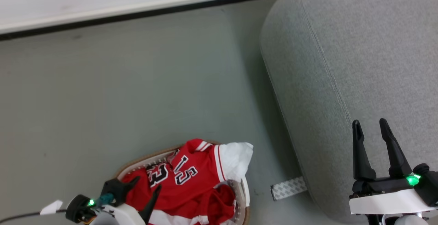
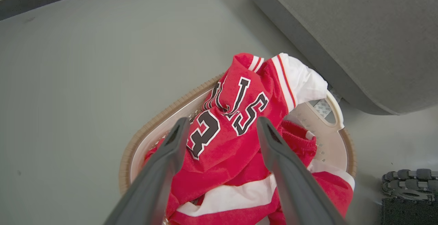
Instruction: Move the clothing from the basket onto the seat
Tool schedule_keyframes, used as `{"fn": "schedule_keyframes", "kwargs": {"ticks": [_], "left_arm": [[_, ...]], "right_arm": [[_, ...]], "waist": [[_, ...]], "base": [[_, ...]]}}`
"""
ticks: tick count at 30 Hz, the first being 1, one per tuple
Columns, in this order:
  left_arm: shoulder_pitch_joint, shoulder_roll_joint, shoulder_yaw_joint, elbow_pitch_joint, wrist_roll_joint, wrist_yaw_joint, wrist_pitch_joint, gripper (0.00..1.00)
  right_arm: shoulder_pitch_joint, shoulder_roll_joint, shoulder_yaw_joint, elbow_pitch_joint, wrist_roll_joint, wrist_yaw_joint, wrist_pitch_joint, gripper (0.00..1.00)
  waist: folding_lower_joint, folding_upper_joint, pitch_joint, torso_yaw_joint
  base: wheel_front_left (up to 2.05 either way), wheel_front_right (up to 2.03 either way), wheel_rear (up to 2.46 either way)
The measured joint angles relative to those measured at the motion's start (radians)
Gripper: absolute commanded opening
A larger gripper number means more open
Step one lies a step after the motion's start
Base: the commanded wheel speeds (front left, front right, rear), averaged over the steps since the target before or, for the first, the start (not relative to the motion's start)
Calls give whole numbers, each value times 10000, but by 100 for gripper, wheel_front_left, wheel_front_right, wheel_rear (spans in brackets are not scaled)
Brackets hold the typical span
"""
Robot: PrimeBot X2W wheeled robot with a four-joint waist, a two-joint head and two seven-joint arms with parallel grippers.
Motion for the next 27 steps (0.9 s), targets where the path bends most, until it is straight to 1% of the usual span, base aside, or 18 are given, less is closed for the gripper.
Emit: {"fn": "schedule_keyframes", "kwargs": {"ticks": [5,10,16,27], "left_arm": [[-798,330,-968,851,-253,0,339,100],[-1459,600,-1684,1666,-454,0,761,100],[-2375,757,-2107,2608,-652,0,1145,100],[-3408,819,-3003,3396,-673,0,1308,100]], "right_arm": [[-88,-4,-31,-267,270,0,0,100],[-202,-4,0,-508,652,0,0,100],[-254,-4,153,-648,1053,0,0,100],[-331,-4,614,-888,1745,0,-2,100]], "waist": [[0,0,690,-323],[1,0,1405,-683],[0,0,2218,-1095],[-1,0,3324,-1679]], "base": [[0,0,0],[0,0,0],[0,0,0],[0,0,0]]}}
